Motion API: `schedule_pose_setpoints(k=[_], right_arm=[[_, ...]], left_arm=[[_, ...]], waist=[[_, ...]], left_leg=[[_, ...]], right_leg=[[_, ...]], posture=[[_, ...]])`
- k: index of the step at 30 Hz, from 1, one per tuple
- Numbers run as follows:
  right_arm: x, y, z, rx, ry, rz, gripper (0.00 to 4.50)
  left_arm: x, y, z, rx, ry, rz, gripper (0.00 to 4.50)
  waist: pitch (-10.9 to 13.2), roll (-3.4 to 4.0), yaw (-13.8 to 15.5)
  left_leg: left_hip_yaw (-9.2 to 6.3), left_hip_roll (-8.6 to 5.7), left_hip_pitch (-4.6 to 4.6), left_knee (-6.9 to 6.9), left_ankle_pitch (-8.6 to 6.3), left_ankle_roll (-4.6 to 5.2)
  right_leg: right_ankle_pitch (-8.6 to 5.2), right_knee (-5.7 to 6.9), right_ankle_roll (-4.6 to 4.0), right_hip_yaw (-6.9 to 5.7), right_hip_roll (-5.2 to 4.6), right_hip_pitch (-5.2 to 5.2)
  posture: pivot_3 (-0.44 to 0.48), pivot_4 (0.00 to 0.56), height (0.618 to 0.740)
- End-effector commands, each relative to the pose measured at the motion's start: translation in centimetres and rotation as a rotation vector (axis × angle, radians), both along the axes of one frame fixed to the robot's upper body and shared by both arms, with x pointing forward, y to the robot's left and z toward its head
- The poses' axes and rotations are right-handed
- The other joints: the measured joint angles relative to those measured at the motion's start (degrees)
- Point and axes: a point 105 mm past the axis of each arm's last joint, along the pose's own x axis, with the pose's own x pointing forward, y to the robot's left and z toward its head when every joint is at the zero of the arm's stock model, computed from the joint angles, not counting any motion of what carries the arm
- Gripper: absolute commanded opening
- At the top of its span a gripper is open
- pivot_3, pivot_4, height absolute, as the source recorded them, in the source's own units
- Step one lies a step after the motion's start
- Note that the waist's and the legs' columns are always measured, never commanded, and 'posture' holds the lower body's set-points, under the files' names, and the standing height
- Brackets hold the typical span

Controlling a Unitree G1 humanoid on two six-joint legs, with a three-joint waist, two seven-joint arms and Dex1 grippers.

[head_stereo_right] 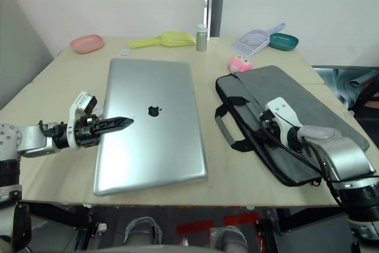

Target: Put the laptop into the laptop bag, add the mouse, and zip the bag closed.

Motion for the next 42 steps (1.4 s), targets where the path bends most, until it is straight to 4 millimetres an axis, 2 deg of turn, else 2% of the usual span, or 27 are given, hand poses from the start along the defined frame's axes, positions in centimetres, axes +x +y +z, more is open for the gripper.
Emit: schedule_pose_setpoints(k=[1, 8, 12, 17, 22, 30, 36, 42], right_arm=[[-0.3, -0.1, -0.5, -0.008, 0.021, 0.016, 2.33], [-0.6, 0.1, -0.2, 0.004, 0.027, 0.037, 0.03], [-0.4, 0.4, 1.7, 0.036, -0.019, 0.041, 0.03], [-0.6, 2.2, 6.9, 0.244, -0.137, 0.092, 0.03], [-1.6, 2.6, 9.1, 0.332, -0.15, 0.11, 0.03], [-2.1, 3.3, 9.4, 0.353, -0.138, 0.11, 0.03], [-1.9, 3.2, 9.3, 0.323, -0.143, 0.089, 0.03], [-1.6, 3.5, 10.3, 0.331, -0.174, 0.102, 0.03]], left_arm=[[-0.2, -0.4, 2.9, -0.083, -0.128, -0.03, 0.57], [0.4, -1.1, 2.7, -0.091, -0.126, -0.025, 0.57], [0.9, -1.6, 2.7, -0.109, -0.122, -0.015, 0.57], [1.7, -2.7, 1.8, -0.117, -0.089, 0.008, 0.57], [1.8, -4.3, 1.2, -0.153, -0.051, -0.002, 0.57], [2.5, -6.6, 1.4, -0.307, 0.055, 0.05, 0.57], [3.0, -7.0, -0.3, -0.368, 0.153, 0.144, 0.57], [1.8, -8.4, -1.6, -0.353, 0.182, 0.129, 0.57]], waist=[[0.0, 0.0, 0.0], [0.0, -0.01, 0.1], [0.0, -0.01, 0.2], [0.0, 0.01, 0.0], [0.0, 0.01, 0.1], [0.0, 0.0, 0.6], [0.0, 0.0, 0.3], [0.0, 0.0, 0.2]], left_leg=[[0.0, 0.0, 0.0, 0.02, 0.0, 0.0], [-0.05, 0.0, 0.02, 0.18, 0.01, 0.06], [-0.08, 0.0, 0.01, 0.21, 0.02, 0.08], [-0.08, -0.02, -0.03, 0.21, 0.02, 0.1], [-0.07, 0.0, -0.09, 0.16, 0.04, 0.13], [-0.08, -0.01, -0.09, 0.19, 0.04, 0.11], [-0.07, -0.02, -0.09, 0.2, 0.04, 0.1], [-0.06, -0.01, -0.1, 0.2, 0.04, 0.09]], right_leg=[[0.01, 0.0, 0.0, 0.01, 0.0, 0.01], [0.05, 0.04, 0.02, 0.0, -0.01, 0.12], [0.06, 0.05, 0.02, -0.01, -0.01, 0.13], [0.07, 0.04, 0.03, 0.0, -0.02, 0.08], [0.07, 0.01, 0.03, -0.01, 0.01, 0.02], [0.08, 0.04, 0.06, 0.01, 0.0, 0.03], [0.18, -0.04, 0.24, 0.03, 0.0, 0.06], [0.25, -0.11, 0.37, 0.05, 0.0, 0.06]], posture=[[0.0, 0.15, 0.74], [0.0, 0.15, 0.74], [0.0, 0.15, 0.74], [0.0, 0.15, 0.74], [0.0, 0.15, 0.74], [0.0, 0.15, 0.74], [0.0, 0.15, 0.74], [0.0, 0.15, 0.74]])
